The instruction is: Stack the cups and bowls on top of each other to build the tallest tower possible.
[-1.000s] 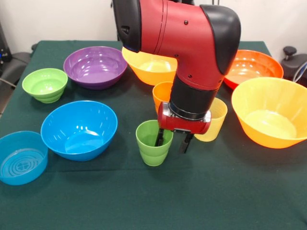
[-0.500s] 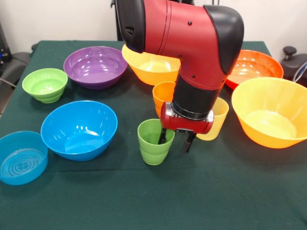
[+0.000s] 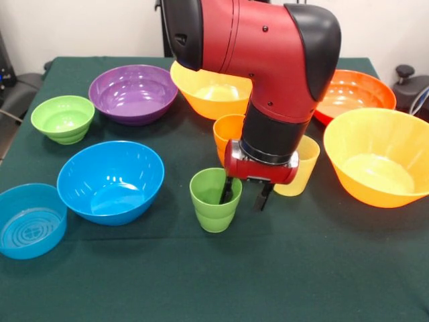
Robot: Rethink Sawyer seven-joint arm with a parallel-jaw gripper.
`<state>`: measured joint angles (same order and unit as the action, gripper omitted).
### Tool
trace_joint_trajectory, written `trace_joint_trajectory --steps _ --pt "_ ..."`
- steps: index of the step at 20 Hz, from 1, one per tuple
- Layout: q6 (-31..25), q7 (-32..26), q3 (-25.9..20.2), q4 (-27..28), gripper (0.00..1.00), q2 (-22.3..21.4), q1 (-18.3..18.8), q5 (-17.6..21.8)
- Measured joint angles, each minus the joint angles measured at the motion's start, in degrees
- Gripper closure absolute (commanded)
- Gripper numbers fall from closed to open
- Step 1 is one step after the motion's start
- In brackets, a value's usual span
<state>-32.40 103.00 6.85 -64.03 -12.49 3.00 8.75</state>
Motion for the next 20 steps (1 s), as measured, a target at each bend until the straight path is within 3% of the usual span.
trace_joint_trajectory --steps 13,20 --pt "-0.5 0.0 0.0 -1.9 0.00 -4.0 0.0 -0.2" --pt "-2.6 0.0 0.0 -3.8 0.00 -8.3 0.1 -0.3"
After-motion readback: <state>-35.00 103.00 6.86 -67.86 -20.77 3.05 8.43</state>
